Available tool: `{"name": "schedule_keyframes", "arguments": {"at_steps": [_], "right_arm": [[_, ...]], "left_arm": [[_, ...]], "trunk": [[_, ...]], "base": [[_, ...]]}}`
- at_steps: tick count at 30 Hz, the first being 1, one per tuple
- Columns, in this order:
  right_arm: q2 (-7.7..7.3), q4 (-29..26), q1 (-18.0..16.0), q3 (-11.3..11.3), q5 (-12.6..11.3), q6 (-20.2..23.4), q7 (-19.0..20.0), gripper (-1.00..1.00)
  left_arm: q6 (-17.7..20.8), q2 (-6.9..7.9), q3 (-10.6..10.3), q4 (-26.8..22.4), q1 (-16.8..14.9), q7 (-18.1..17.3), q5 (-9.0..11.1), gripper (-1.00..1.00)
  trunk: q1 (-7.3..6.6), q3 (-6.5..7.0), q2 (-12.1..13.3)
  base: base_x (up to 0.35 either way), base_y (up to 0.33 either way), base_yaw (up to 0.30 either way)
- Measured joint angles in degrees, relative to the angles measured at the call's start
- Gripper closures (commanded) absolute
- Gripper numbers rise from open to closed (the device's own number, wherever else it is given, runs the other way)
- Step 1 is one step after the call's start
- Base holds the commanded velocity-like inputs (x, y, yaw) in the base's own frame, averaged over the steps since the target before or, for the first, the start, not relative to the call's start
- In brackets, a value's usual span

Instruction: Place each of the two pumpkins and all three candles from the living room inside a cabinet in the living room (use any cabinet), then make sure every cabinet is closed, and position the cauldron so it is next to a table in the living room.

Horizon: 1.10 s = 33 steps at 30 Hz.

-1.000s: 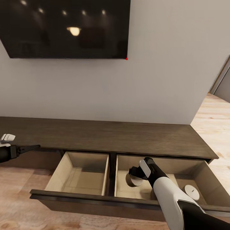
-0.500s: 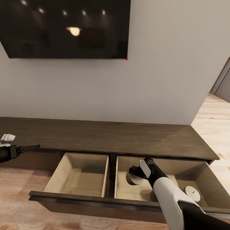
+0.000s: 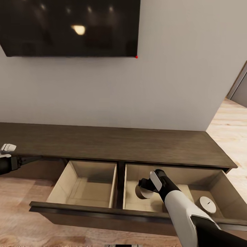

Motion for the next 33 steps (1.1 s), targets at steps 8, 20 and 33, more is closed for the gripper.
{"name": "schedule_keyframes", "arguments": {"at_steps": [8,20,33], "right_arm": [[0.0,0.05,-0.18,0.01,0.07,0.41,-0.25,1.0],[0.0,1.09,-3.39,-0.08,0.1,0.76,-5.04,1.0],[0.01,2.34,-3.82,-0.14,-0.02,0.76,-5.4,1.0]], "left_arm": [[0.01,0.0,0.0,-0.04,0.0,0.0,0.11,-1.0],[0.0,0.0,0.0,-0.05,0.0,0.0,0.09,-1.0],[0.0,0.0,0.0,-0.05,0.0,0.0,0.09,-1.0]], "trunk": [[0.15,-1.34,-0.09],[0.26,-2.22,-0.13],[0.49,-4.21,-0.26]], "base": [[0.0,0.0,0.0],[0.0,0.0,0.0],[0.0,0.0,0.0]]}}
